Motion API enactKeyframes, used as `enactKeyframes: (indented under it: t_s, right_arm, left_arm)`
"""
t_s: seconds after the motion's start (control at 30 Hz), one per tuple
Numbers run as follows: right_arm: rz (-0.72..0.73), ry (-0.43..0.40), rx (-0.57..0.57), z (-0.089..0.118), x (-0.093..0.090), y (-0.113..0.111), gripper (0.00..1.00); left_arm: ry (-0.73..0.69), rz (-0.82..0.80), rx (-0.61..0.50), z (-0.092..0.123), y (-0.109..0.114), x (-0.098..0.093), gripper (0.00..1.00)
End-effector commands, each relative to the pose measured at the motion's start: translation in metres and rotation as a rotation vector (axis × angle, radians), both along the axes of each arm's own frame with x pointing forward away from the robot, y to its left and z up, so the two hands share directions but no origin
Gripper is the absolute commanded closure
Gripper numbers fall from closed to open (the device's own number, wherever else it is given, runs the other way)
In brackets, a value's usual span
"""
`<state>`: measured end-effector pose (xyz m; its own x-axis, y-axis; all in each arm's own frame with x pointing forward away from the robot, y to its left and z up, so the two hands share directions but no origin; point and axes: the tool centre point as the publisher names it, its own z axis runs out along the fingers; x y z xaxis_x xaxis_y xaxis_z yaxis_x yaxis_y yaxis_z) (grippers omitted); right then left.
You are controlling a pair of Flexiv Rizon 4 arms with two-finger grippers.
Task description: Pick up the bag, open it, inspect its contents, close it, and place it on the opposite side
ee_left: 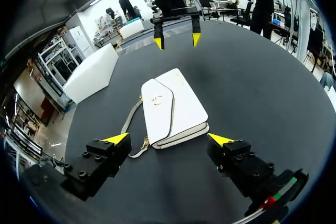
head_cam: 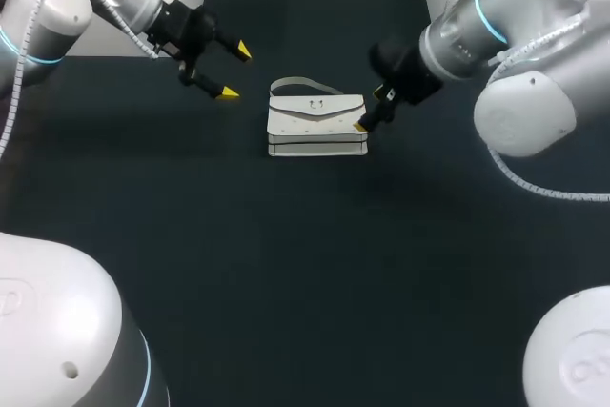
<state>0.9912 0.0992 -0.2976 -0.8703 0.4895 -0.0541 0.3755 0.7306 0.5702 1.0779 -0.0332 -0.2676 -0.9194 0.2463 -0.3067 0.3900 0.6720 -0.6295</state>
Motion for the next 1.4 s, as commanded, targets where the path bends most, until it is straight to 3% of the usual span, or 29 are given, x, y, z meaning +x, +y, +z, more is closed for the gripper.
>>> enactKeyframes:
  t_s: [0.03,0.1,0.17,0.37,0.67,0.97,1.4]
  right_arm:
    - [-0.167,-0.212,-0.11,-0.001,-0.002,0.002,0.0]
    - [-0.134,-0.239,-0.096,-0.001,-0.002,0.004,0.0]
    - [-0.07,-0.305,-0.203,0.002,-0.003,0.007,0.0]
    - [0.04,-0.435,-0.353,0.008,-0.003,0.015,0.0]
    - [0.07,-0.56,-0.613,0.009,-0.013,0.025,0.0]
    - [0.007,-0.701,-0.696,-0.008,-0.014,0.027,0.0]
    - [-0.014,-0.834,-0.65,-0.025,-0.006,0.028,0.0]
  left_arm:
    - [-0.007,-0.009,0.01,0.001,-0.001,-0.002,0.0]
    - [-0.014,-0.015,0.019,0.0,-0.003,-0.001,0.0]
    - [-0.025,-0.017,0.03,-0.001,-0.006,-0.002,0.0]
    - [-0.056,-0.03,0.041,0.0,-0.013,-0.001,0.0]
    - [-0.091,-0.036,0.052,0.002,-0.026,0.007,0.0]
    - [-0.137,-0.027,0.052,-0.001,-0.034,0.015,0.0]
    - [-0.18,-0.058,0.032,-0.004,-0.046,0.021,0.0]
